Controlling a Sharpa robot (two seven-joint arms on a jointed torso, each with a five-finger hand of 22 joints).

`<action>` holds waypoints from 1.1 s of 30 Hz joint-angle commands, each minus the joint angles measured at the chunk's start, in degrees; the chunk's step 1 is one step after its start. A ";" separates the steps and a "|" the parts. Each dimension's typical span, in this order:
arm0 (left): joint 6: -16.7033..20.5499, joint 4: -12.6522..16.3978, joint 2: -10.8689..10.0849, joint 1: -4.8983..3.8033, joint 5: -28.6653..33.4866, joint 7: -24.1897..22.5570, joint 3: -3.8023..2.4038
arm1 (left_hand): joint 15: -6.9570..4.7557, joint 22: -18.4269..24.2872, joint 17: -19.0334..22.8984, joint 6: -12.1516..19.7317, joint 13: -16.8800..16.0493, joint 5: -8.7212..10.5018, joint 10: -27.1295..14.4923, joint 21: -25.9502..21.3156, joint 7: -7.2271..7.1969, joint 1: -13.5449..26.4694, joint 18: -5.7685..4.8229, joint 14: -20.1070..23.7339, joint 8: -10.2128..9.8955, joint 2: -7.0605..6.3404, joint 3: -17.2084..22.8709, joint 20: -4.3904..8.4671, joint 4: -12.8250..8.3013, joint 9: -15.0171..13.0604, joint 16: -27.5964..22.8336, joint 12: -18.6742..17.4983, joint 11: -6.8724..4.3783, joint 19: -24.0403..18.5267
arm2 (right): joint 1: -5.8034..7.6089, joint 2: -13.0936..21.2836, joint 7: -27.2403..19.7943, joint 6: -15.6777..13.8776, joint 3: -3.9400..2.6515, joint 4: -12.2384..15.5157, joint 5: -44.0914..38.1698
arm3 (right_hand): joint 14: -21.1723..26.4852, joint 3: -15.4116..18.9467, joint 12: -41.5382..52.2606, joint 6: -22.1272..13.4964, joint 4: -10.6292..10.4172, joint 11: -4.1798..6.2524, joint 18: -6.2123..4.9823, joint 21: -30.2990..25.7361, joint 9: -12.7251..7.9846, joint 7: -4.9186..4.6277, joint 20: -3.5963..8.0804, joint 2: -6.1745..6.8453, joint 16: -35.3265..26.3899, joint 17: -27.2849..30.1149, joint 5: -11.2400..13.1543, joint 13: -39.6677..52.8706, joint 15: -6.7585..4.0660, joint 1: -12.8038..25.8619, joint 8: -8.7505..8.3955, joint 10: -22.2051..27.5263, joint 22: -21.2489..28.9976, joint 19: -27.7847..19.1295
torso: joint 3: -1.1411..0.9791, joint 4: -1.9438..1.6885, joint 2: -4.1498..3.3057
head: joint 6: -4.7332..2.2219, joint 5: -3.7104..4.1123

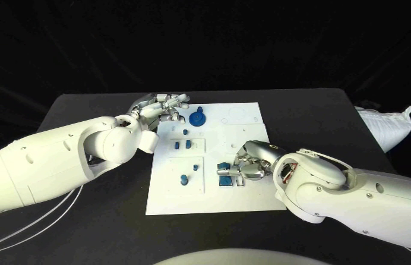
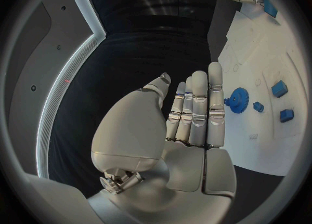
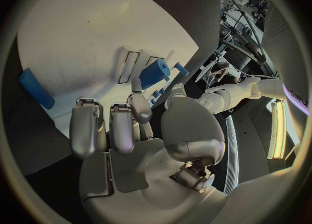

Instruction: Assemble the parts on the task board

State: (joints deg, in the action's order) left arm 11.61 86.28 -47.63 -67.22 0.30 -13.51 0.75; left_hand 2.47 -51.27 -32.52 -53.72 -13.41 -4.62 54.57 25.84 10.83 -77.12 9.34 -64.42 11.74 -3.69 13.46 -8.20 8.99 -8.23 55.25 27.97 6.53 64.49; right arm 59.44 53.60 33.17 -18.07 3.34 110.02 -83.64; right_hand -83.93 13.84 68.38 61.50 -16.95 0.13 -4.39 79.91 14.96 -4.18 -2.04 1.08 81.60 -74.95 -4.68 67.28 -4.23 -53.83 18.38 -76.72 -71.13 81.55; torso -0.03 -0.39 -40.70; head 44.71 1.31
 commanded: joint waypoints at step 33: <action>-1.34 0.14 -0.04 -0.01 -0.15 0.21 -0.04 | -0.08 0.13 0.10 0.32 -0.06 -0.24 -0.54 -0.32 -0.04 -0.57 1.07 0.48 0.31 0.25 -0.46 -0.06 -0.03 0.08 0.42 0.30 0.17 0.53 | -1.14 -0.86 -5.21 0.94 -0.01 -0.32 -8.39 | -3.93 -7.32 1.65 -0.42 7.77 0.55 0.56 0.46 3.07 0.58 0.25 -4.83 0.47 -3.11 -2.74 3.77 -0.23 -20.75 1.27 -1.91 -1.34 0.32 | 0.00 -0.01 -0.03 | 0.03 -0.27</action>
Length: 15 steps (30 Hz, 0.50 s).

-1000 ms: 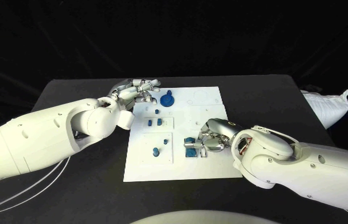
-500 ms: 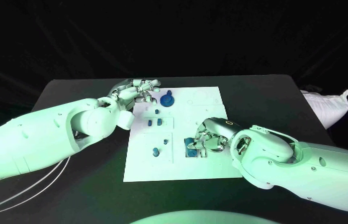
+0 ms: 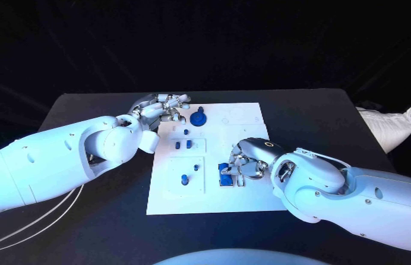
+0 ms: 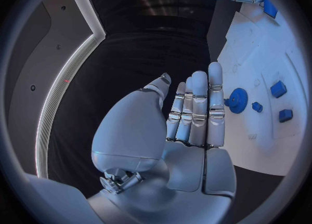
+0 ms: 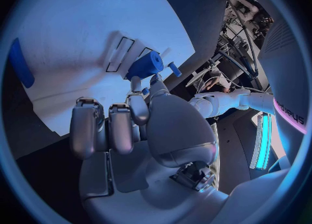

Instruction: Assemble the parts on the task board

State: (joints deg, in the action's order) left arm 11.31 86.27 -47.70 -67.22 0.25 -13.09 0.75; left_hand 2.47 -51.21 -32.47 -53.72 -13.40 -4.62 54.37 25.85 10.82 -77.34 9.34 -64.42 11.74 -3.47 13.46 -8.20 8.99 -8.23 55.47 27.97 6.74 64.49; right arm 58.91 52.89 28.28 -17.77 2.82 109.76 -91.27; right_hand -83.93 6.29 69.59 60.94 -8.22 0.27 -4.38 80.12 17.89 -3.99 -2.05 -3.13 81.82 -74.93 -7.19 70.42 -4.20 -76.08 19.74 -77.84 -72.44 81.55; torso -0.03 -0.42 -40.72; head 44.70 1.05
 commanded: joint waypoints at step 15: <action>-1.20 0.24 -0.13 0.01 -0.10 -0.16 -0.03 | -0.08 0.07 0.05 0.32 -0.06 -0.24 -0.34 -0.32 -0.04 -0.35 1.07 0.48 0.31 0.02 -0.46 -0.06 -0.03 0.08 0.20 0.30 -0.04 0.54 | -1.17 2.53 -7.03 -5.26 0.38 2.35 2.97 | -4.30 1.39 2.64 0.71 -2.39 0.76 0.89 1.25 0.78 0.80 0.51 0.21 1.48 -4.85 -1.50 3.03 -0.56 2.22 0.38 -2.40 -1.71 1.18 | -0.02 0.05 0.01 | 0.13 -0.16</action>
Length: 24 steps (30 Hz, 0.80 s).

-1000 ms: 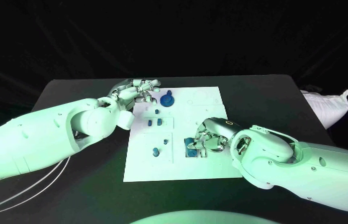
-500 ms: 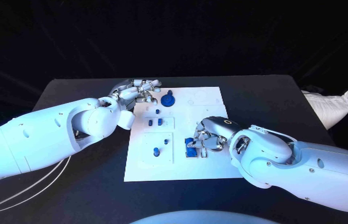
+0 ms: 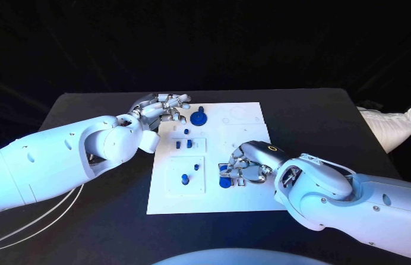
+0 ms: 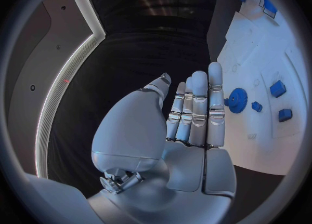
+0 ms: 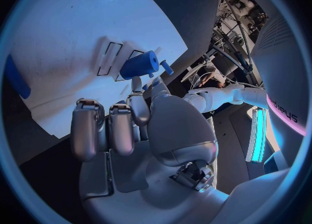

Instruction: Assemble the parts on the task board

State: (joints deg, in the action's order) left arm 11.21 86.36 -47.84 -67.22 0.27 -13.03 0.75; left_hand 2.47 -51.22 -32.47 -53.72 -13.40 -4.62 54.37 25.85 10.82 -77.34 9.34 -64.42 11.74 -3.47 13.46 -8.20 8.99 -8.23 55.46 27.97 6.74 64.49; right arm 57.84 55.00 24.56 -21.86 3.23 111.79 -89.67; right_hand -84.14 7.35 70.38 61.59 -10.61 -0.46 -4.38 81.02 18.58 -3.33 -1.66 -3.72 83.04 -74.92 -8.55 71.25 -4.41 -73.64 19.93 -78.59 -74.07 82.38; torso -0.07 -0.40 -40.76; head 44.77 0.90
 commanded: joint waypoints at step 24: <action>-1.16 0.05 -0.01 0.03 -0.11 -0.05 0.04 | -0.06 0.11 0.07 0.36 -0.05 -0.26 -0.47 -0.37 -0.02 -0.44 1.07 0.53 0.38 0.14 -0.50 -0.07 -0.02 0.09 0.21 0.34 -0.02 0.54 | -0.12 1.07 -1.19 2.65 -0.05 -0.33 -0.44 | -4.03 -0.96 1.25 -0.03 1.93 1.69 0.91 0.41 0.46 0.36 0.26 0.02 0.30 -4.93 1.06 2.24 -0.50 -4.07 0.13 -1.46 -0.22 0.34 | 0.12 -0.05 0.04 | 0.05 0.01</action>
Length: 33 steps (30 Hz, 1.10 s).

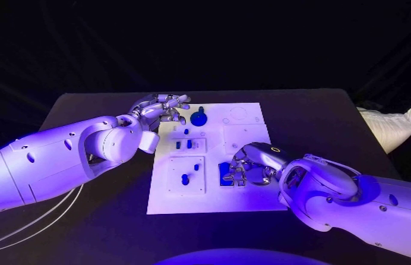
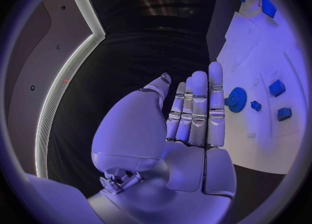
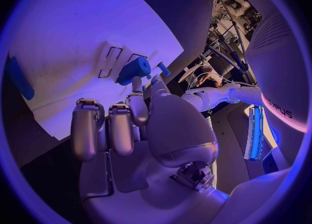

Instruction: Assemble the parts on the task board

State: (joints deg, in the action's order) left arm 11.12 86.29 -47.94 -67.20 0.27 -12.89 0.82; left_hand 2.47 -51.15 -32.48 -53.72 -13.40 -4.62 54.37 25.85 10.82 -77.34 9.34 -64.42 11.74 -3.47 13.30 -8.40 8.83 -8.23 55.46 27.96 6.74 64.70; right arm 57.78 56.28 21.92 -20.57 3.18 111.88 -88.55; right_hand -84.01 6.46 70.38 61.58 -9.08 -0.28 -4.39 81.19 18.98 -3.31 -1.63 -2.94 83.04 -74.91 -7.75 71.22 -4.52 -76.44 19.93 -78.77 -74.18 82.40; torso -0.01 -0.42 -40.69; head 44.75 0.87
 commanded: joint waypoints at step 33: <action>-0.79 0.19 -0.55 0.01 -0.44 0.02 -0.01 | -0.05 0.07 0.10 0.39 -0.05 -0.25 -0.53 -0.40 -0.01 -0.48 1.08 0.56 0.43 0.18 -0.40 0.13 0.15 0.09 0.22 0.38 -0.01 0.33 | 0.01 2.90 0.45 -8.60 0.03 0.93 2.21 | -3.58 -2.33 -1.19 -0.53 1.87 1.47 0.70 -0.47 0.22 0.20 0.35 -0.82 -1.47 -2.55 0.38 1.11 -0.42 -2.60 -0.58 -0.36 0.90 -0.23 | 0.04 0.21 0.06 | 0.01 0.23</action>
State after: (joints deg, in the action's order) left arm 11.06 86.34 -48.52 -67.19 0.14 -12.53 0.85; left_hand 2.26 -51.16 -32.44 -53.72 -13.40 -4.62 54.37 25.64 10.82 -77.34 9.33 -64.21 11.96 -3.47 13.14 -8.40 8.99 -8.24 55.46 27.96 6.74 64.70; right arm 57.79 58.92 25.15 -24.95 3.20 112.48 -89.04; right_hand -84.16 4.32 69.64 61.36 -6.95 0.10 -4.39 80.92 19.25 -3.10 -1.45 -4.02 81.71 -74.94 -7.01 72.54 -4.61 -79.19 19.50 -78.39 -73.36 82.58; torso 0.05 -0.23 -40.58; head 44.81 1.08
